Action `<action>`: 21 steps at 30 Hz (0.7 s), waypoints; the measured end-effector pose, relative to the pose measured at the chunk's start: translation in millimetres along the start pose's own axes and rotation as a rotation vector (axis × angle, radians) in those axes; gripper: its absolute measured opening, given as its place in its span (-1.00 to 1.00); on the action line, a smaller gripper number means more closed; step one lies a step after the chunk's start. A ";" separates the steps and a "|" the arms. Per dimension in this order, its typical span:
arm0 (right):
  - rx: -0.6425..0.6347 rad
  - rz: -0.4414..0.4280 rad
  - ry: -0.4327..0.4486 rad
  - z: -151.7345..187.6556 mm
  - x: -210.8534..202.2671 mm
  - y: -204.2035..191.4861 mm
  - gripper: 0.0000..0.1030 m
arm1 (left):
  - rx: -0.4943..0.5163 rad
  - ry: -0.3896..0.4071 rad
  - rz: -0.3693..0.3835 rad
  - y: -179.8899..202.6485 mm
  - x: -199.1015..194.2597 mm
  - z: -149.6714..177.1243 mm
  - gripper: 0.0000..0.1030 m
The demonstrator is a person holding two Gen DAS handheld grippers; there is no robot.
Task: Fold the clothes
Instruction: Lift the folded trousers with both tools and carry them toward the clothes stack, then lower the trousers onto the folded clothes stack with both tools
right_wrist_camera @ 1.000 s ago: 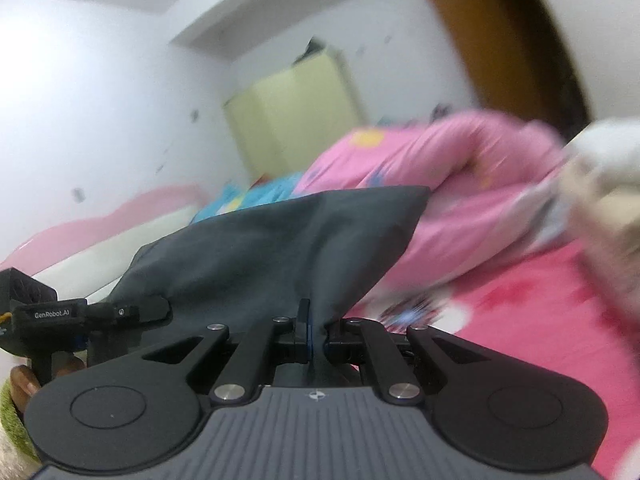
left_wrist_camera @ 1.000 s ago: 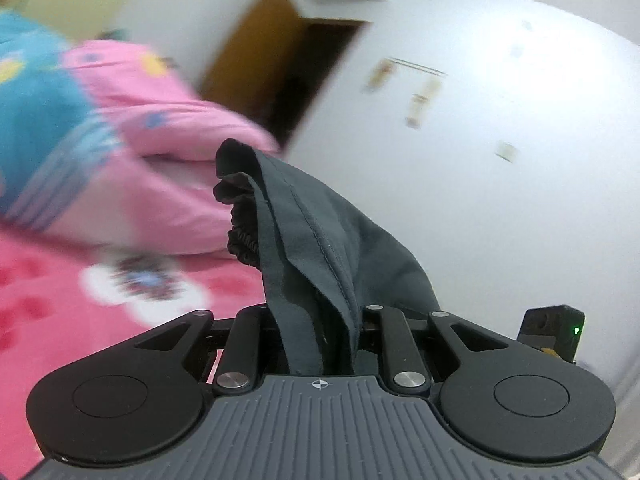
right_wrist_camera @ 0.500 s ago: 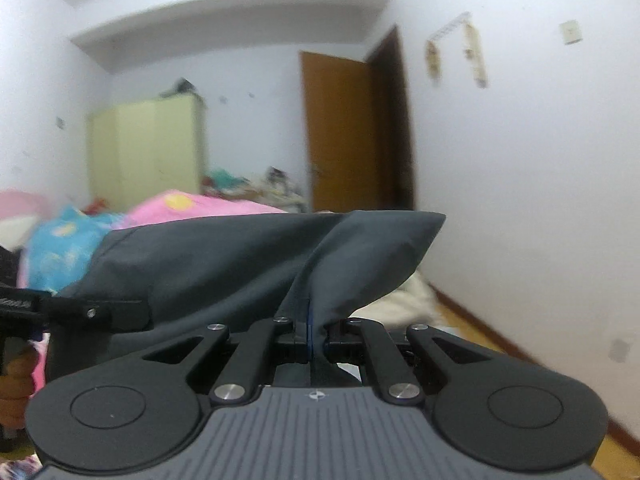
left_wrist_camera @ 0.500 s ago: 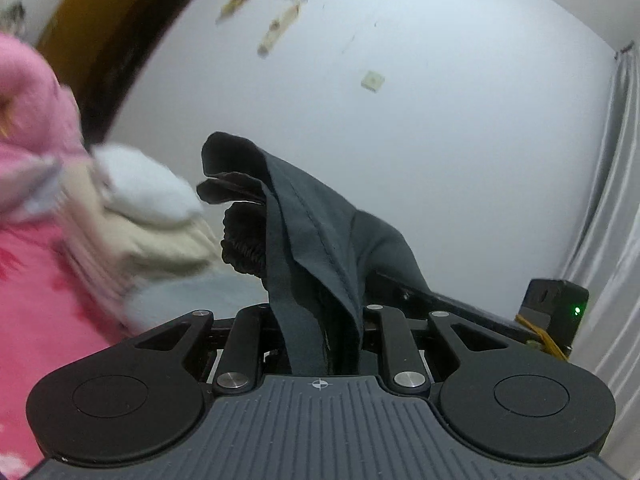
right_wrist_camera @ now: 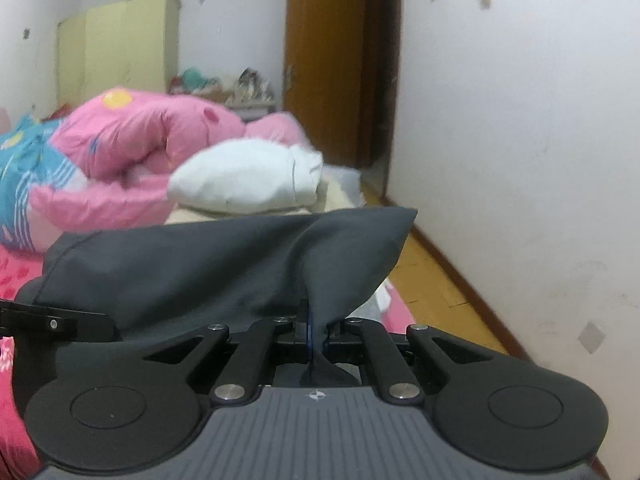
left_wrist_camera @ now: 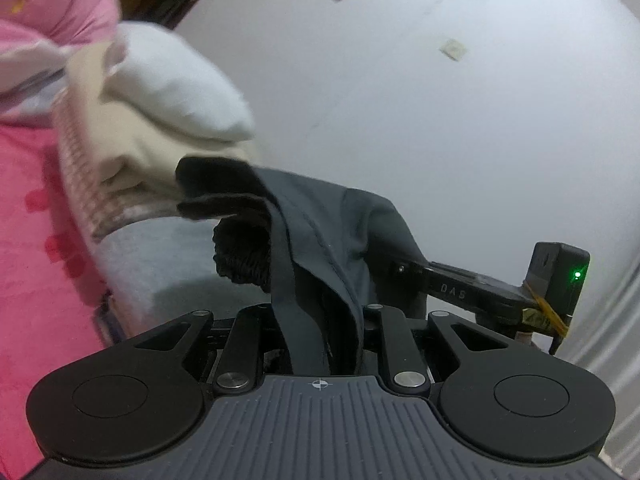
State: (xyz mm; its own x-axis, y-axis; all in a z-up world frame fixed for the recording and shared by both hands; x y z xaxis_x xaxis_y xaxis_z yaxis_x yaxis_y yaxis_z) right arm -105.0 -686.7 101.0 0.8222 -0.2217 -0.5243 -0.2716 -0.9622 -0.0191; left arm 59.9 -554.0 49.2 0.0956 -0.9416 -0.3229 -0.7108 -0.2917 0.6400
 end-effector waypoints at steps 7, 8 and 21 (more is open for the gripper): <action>-0.042 -0.078 -0.060 -3.7 49.8 6.4 -0.91 | -0.062 0.006 -0.043 -34.0 13.8 -2.3 -0.66; -0.050 -0.085 -0.060 -3.4 51.1 9.0 -0.91 | -0.060 0.012 -0.047 -34.0 12.5 -2.4 -0.66; 0.095 -0.075 -0.124 16.8 70.2 55.4 -0.10 | -0.120 -0.017 -0.102 -59.3 4.0 2.5 -0.08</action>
State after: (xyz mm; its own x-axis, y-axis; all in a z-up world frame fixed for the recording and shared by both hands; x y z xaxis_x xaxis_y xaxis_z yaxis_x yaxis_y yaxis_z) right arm -70.8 -753.0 48.8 0.7758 -0.1228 -0.6189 -0.2627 -0.9547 -0.1398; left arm 100.7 -540.1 8.1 0.1500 -0.9034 -0.4018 -0.6096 -0.4044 0.6818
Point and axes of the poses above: each gripper's, at about its wrist camera, not at the fingertips, and x roughly the way its jaws point, y to its right, z to its underside, the point moved 6 cm from there along x, roughly the way its jaws point, and after that the axes turned 5 degrees about -z, right-handed, at the moved point
